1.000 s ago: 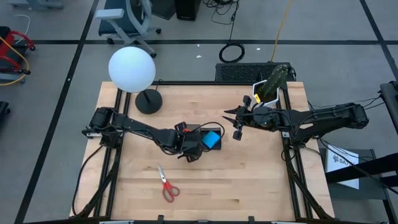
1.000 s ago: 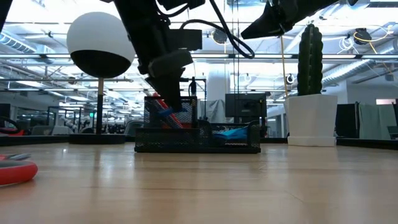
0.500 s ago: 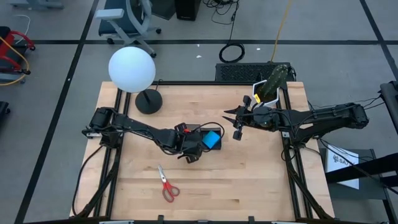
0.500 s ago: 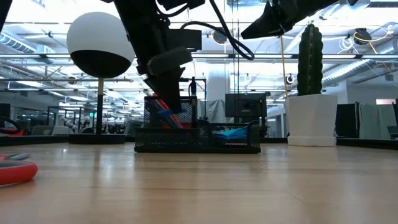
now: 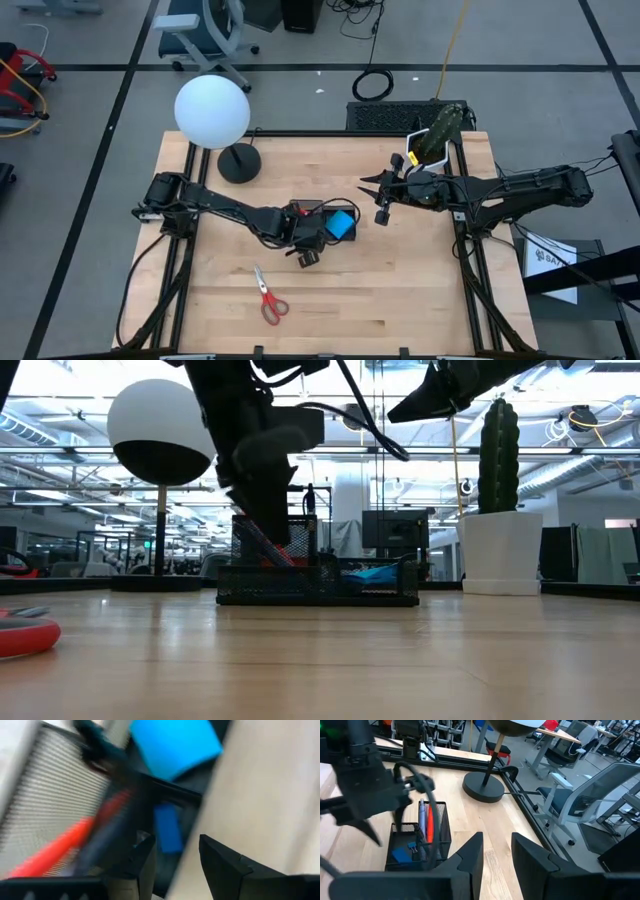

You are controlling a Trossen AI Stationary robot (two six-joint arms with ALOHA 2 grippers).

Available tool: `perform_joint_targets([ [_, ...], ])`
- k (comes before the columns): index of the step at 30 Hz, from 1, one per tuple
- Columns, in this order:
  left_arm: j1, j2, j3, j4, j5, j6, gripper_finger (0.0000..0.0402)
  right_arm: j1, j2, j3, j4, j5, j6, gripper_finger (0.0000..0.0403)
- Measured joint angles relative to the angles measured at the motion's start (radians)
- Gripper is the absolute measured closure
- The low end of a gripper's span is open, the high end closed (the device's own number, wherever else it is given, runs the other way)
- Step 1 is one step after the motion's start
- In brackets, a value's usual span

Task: Pick and place office supplies into organizer
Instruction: Put the orange scissor into the black desk organizer

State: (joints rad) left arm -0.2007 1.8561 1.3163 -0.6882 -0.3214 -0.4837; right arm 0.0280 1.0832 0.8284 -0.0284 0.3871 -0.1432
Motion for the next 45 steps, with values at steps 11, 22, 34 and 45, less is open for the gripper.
perform_joint_targets([
  [11, -0.076, 0.000, 0.000, -0.005, 0.195, -0.022, 0.0247, 0.000, 0.000, 0.000, 0.000, 0.000, -0.001, 0.0312],
  [22, -0.198, 0.000, 0.000, -0.004, 0.264, -0.091, 0.0247, 0.000, 0.000, 0.000, 0.000, 0.002, -0.011, 0.0312],
  [34, -0.332, 0.000, 0.000, 0.000, 0.263, -0.253, 0.0247, 0.000, 0.000, 0.000, -0.003, 0.003, -0.011, 0.0312],
  [45, -0.416, 0.000, 0.000, -0.016, 0.275, -0.223, 0.0247, 0.000, 0.000, 0.000, -0.003, 0.003, -0.009, 0.0312],
])
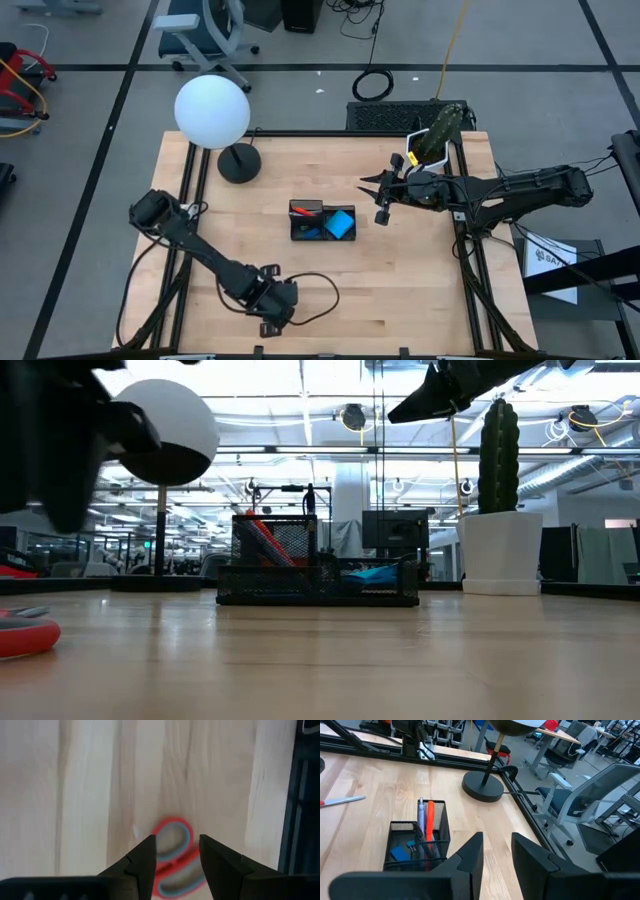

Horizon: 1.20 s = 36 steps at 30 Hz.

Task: Pick and place office supplies into organizer
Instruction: Put the orange scissor into the black desk organizer

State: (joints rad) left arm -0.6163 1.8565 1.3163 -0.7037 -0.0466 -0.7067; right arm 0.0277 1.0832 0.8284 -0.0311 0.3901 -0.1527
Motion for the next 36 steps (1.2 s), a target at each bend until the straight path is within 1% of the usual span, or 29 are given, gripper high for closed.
perform_joint_targets([
  [4, -0.013, 0.000, 0.000, -0.026, 0.012, 0.026, 0.0247, 0.000, 0.000, 0.000, 0.000, 0.000, -0.001, 0.0312],
  [8, -0.007, 0.002, 0.000, -0.038, -0.005, 0.032, 0.0247, 0.000, 0.000, 0.000, 0.000, 0.000, 0.002, 0.0312],
  [13, 0.007, 0.039, 0.000, -0.025, -0.005, 0.066, 0.0247, 0.000, 0.000, 0.000, 0.000, 0.000, 0.002, 0.0312],
  [16, 0.016, 0.082, 0.000, -0.006, 0.027, 0.104, 0.0247, 0.000, 0.000, 0.000, 0.000, 0.000, 0.002, 0.0312],
  [19, 0.024, 0.127, 0.000, 0.009, 0.079, 0.110, 0.0247, 0.000, 0.000, 0.000, 0.000, 0.000, 0.002, 0.0312],
  [21, 0.029, 0.145, 0.003, 0.008, 0.095, 0.116, 0.0248, 0.000, 0.000, 0.000, 0.000, 0.000, 0.002, 0.0312],
  [25, 0.030, 0.174, 0.006, 0.005, 0.074, 0.125, 0.0248, 0.000, 0.000, 0.000, 0.000, 0.000, 0.002, 0.0312],
  [29, 0.032, 0.178, 0.005, 0.005, 0.065, 0.126, 0.0248, 0.000, 0.000, 0.000, 0.000, 0.000, 0.002, 0.0312],
  [32, 0.031, 0.179, 0.004, 0.005, 0.044, 0.126, 0.0257, 0.000, 0.000, 0.000, 0.000, 0.000, 0.002, 0.0312],
  [36, 0.032, 0.180, 0.003, 0.004, 0.044, 0.126, 0.0293, 0.000, 0.000, 0.000, 0.000, 0.000, 0.002, 0.0312],
])
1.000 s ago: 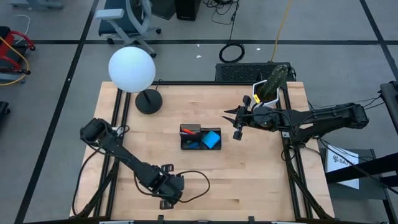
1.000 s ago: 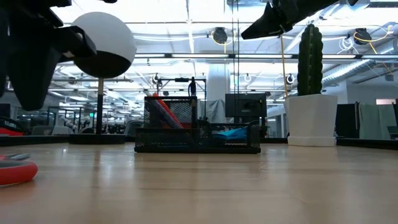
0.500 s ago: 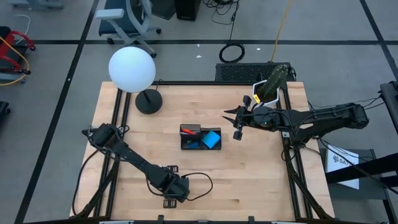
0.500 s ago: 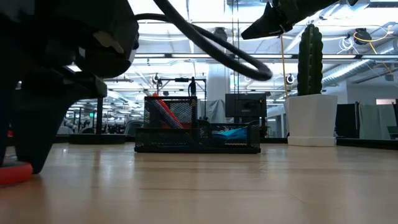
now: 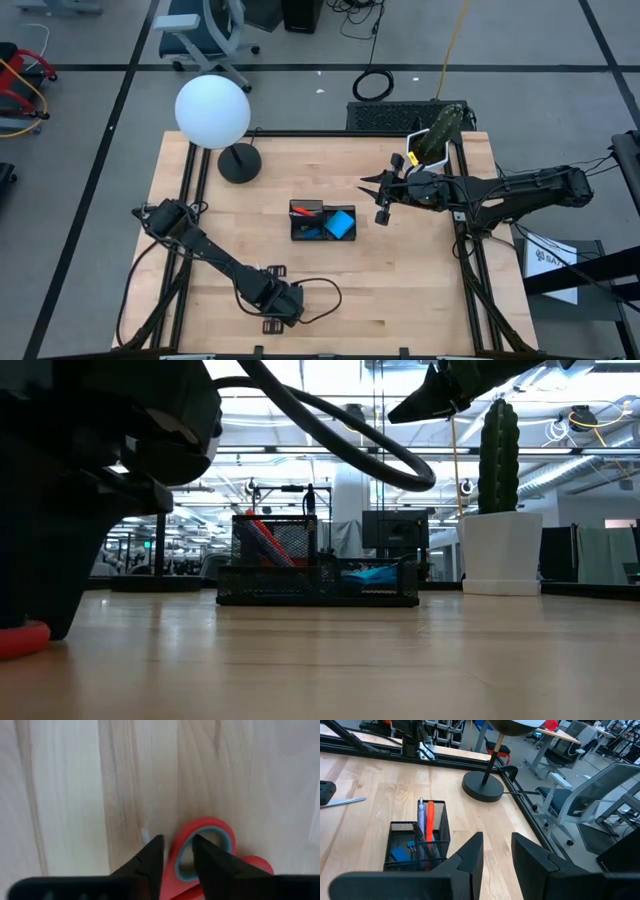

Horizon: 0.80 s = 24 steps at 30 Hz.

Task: Pick and place office supplies into organizer
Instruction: Put the orange scissor into the black desk organizer

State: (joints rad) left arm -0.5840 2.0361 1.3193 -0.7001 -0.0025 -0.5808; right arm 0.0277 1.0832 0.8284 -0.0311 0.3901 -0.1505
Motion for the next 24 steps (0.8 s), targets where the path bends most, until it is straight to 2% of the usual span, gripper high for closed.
perform_joint_targets([
  [8, 0.000, -0.015, -0.004, 0.005, -0.032, 0.000, 0.0386, 0.000, 0.000, 0.000, 0.000, 0.000, 0.000, 0.0312],
  [15, -0.001, -0.035, -0.005, 0.010, -0.051, -0.017, 0.0368, 0.000, 0.000, 0.000, 0.000, 0.000, 0.000, 0.0312],
  [20, 0.004, -0.056, -0.007, 0.033, -0.110, -0.049, 0.0389, 0.000, 0.000, 0.000, 0.000, 0.000, 0.000, 0.0312],
  [24, 0.007, -0.099, -0.006, 0.040, -0.143, -0.068, 0.0384, 0.000, 0.000, 0.000, 0.000, 0.000, 0.000, 0.0312],
])
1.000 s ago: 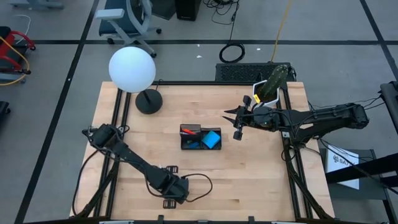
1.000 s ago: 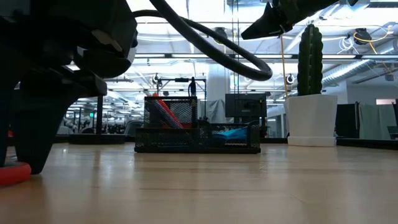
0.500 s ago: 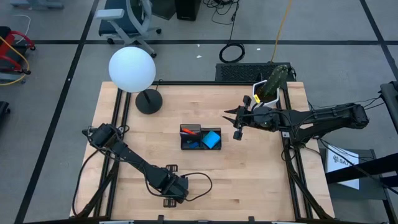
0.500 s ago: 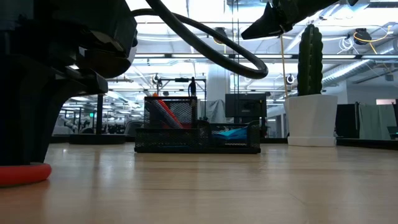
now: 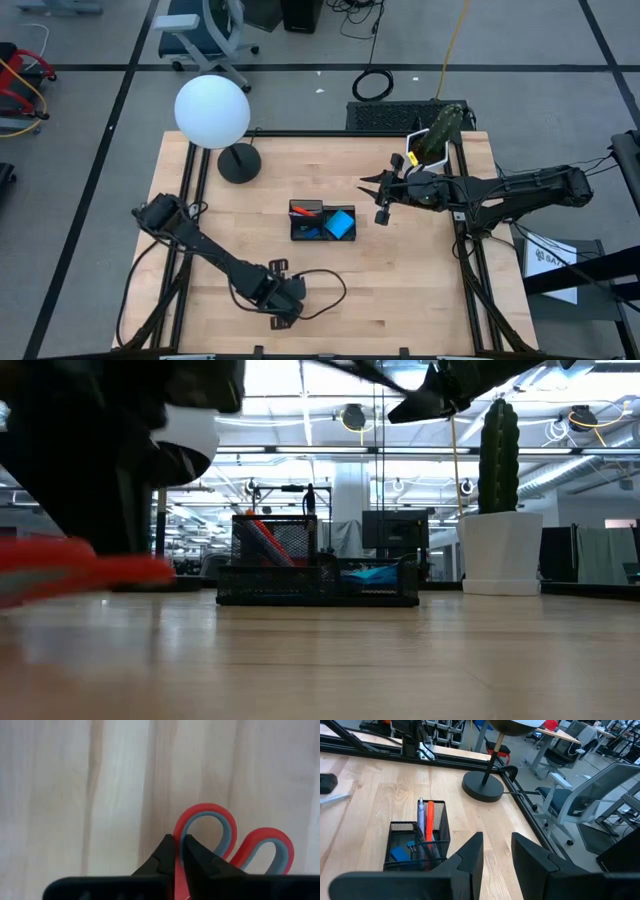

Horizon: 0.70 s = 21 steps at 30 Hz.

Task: Pick and place office supplies into organizer
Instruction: Put the orange scissor into the black desk organizer

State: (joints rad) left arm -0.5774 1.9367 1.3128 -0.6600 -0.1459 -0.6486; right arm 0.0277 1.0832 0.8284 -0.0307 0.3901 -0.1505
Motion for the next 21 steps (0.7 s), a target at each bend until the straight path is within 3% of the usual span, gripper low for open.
perform_joint_targets([
  [10, 0.006, -0.144, 0.000, 0.021, -0.144, 0.049, 0.0390, 0.000, 0.000, 0.000, 0.001, 0.000, 0.000, 0.0312],
  [21, 0.019, -0.329, 0.003, 0.159, -0.485, 0.223, 0.0390, 0.000, 0.000, 0.000, 0.000, 0.000, 0.000, 0.0312],
])
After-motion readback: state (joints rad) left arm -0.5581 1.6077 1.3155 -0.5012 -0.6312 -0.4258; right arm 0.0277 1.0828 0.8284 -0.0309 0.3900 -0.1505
